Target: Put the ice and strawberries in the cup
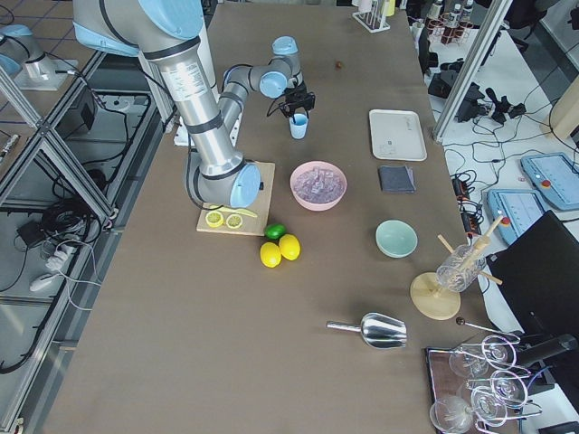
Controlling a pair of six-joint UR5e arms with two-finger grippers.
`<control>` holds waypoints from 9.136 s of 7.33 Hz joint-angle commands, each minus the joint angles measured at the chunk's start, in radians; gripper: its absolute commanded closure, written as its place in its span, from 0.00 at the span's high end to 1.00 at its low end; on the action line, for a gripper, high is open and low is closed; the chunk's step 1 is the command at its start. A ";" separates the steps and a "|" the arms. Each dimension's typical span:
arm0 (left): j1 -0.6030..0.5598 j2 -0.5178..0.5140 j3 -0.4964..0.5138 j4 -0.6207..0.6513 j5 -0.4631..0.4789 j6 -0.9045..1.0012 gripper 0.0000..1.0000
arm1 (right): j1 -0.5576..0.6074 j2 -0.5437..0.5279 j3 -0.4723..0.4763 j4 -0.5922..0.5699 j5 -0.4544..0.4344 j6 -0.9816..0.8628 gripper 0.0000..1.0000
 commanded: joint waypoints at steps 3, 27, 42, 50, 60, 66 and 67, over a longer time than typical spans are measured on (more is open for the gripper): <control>-0.002 0.001 0.002 -0.003 -0.030 0.002 0.98 | 0.127 -0.180 0.083 0.006 0.027 -0.529 1.00; -0.003 0.009 -0.015 -0.001 -0.053 -0.004 0.98 | 0.317 -0.393 -0.117 0.356 0.326 -1.522 0.37; -0.005 0.016 0.033 0.000 -0.071 0.000 0.98 | 0.063 0.074 -0.050 0.074 0.204 -1.130 0.00; -0.006 0.027 0.033 0.003 -0.071 -0.003 0.98 | -0.009 0.111 -0.138 0.082 0.117 -1.121 0.71; 0.267 -0.248 0.003 0.088 0.062 -0.137 0.97 | 0.567 -0.363 0.061 -0.001 0.461 -1.945 1.00; 0.708 -0.514 0.130 -0.085 0.324 -0.413 0.98 | 0.869 -0.589 0.054 0.002 0.585 -2.423 1.00; 0.758 -0.549 0.210 -0.204 0.344 -0.488 0.98 | 0.886 -0.596 0.052 0.002 0.585 -2.455 1.00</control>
